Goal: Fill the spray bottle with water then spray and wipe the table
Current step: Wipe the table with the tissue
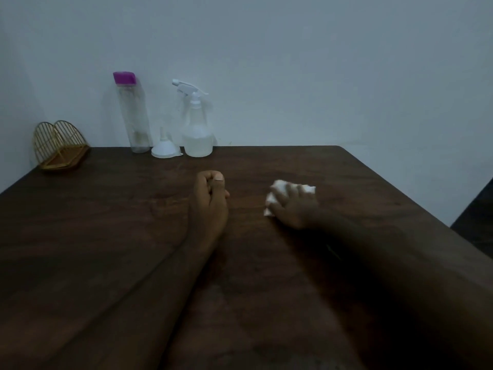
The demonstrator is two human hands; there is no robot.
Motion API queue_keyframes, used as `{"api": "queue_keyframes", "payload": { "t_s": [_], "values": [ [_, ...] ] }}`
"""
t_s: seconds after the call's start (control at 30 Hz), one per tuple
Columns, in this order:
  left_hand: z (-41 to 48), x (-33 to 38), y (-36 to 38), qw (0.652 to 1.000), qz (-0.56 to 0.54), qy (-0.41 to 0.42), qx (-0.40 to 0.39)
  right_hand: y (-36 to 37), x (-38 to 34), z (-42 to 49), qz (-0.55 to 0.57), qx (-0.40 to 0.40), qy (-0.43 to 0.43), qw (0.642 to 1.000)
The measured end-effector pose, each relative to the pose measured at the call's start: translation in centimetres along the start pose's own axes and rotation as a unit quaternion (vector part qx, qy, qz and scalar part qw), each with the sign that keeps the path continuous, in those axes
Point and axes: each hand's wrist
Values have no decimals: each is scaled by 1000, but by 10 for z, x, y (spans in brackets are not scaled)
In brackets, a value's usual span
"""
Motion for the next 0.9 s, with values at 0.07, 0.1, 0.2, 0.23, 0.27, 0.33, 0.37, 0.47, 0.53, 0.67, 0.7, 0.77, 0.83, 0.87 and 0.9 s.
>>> {"api": "queue_keyframes", "payload": {
  "t_s": [0.07, 0.1, 0.2, 0.23, 0.27, 0.33, 0.37, 0.47, 0.53, 0.67, 0.7, 0.77, 0.83, 0.87, 0.9],
  "values": [
    [0, -1, -2, 999, 25, 26, 6, 10, -47, -37, -9, 4, -121, 993],
    [-2, 0, -3, 998, 39, 47, 1, 18, -63, -56, -6, 4, -175, 984],
    [-12, 2, -6, 991, 70, 105, -44, 28, -60, -96, 6, -20, -263, 965],
    [-16, 3, -6, 989, 77, 114, -57, 28, -44, -97, -9, -16, -258, 966],
    [-18, 3, -5, 987, 84, 118, -67, 26, -26, -96, -30, -3, -237, 971],
    [-22, 6, -1, 985, 90, 115, -89, 20, 17, -90, -39, 19, -143, 989],
    [-23, 8, 1, 985, 92, 109, -100, 21, 38, -86, -37, 18, -69, 997],
    [-22, 9, 3, 987, 87, 88, -99, 26, 65, -95, -78, 10, 22, 997],
    [-17, 7, 2, 991, 77, 82, -72, 33, 36, -115, -93, 31, -34, 995],
    [-11, 10, -5, 990, 59, 122, -30, 37, -49, -141, 7, 66, -163, 984],
    [-14, 13, -7, 987, 62, 148, -29, 38, -61, -136, 30, 9, -183, 983],
    [-20, 21, -9, 980, 57, 189, -34, 35, -77, -111, 26, -8, -247, 969],
    [-23, 25, -8, 976, 48, 210, -31, 30, -84, -76, 18, -1, -293, 956],
    [-24, 26, -7, 975, 47, 215, -26, 28, -86, -55, 16, 1, -299, 954],
    [-24, 26, -7, 975, 50, 215, -21, 26, -87, -34, 8, 1, -297, 955]
  ]
}}
Point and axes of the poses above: each hand's wrist, its own z-axis towards the middle knuckle, its own y-axis out of the palm, x = y × z, and after that the axes turned 5 degrees about z, right-handed
